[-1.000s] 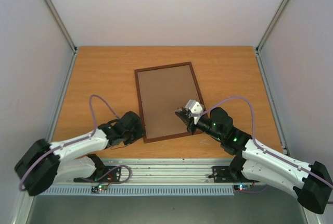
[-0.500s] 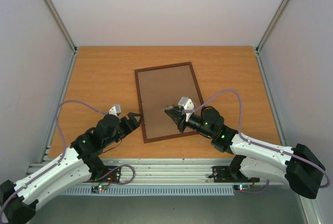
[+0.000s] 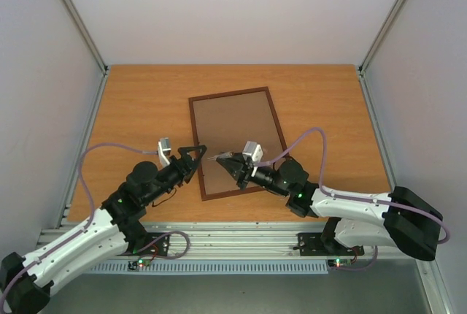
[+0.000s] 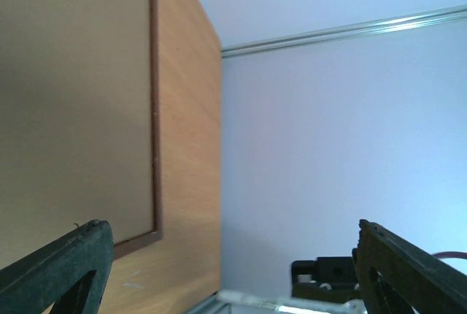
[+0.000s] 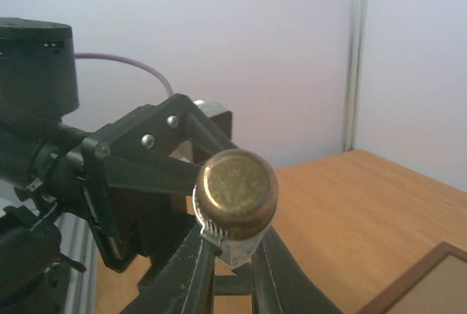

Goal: Take the photo out of the frame
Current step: Adjust the screwdriver.

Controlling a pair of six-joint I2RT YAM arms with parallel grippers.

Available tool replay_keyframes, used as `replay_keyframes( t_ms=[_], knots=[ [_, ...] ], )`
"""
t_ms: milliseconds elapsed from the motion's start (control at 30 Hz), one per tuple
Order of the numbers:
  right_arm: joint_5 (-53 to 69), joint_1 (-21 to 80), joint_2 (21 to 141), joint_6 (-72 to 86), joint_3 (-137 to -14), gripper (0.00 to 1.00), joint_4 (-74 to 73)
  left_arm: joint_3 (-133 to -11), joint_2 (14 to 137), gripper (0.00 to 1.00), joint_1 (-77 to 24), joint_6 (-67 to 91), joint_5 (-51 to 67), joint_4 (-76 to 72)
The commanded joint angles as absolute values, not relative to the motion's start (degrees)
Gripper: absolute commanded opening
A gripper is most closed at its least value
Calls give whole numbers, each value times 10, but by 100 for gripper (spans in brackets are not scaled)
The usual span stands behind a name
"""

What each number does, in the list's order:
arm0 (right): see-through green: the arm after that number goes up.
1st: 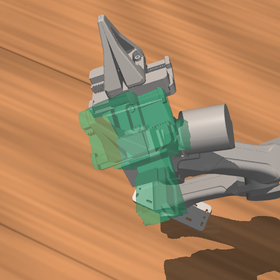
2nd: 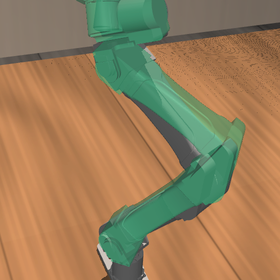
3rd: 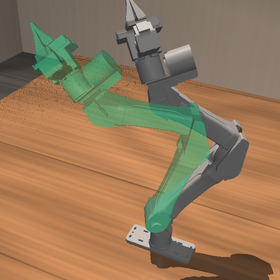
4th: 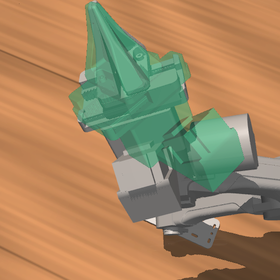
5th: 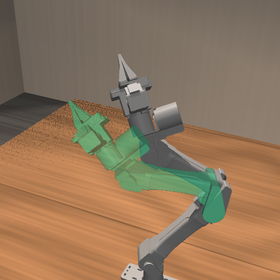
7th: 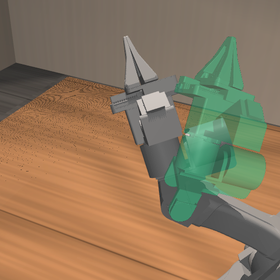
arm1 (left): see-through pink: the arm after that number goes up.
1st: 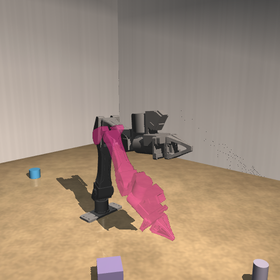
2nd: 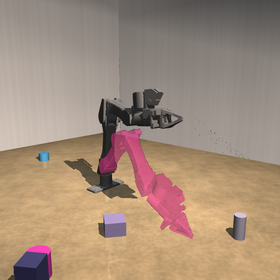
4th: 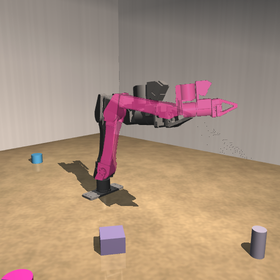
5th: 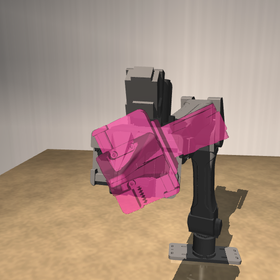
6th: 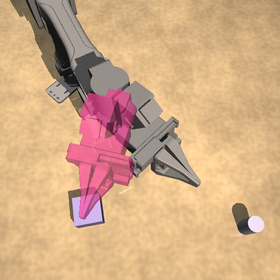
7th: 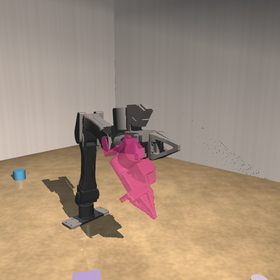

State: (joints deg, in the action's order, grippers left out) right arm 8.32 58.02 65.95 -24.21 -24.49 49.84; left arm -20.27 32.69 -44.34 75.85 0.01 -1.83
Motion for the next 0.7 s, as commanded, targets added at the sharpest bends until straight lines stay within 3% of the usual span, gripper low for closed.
replay_keyframes(
  t_ms=[0, 167, 367, 667],
  knots=[
    [62, 604, 690, -236, -242, 1, 605, -176, 341, 89, -443, 813, 19, -171],
    [30, 629, 726, -254, -241, 1, 662, -173, 356, 85, -443, 841, 36, -228],
    [2, 636, 778, -257, -235, 1, 753, -137, 367, 64, -444, 883, 38, -320],
    [-16, 642, 813, -269, -247, 1, 780, -107, 359, 42, -444, 938, 31, -392]
  ],
)
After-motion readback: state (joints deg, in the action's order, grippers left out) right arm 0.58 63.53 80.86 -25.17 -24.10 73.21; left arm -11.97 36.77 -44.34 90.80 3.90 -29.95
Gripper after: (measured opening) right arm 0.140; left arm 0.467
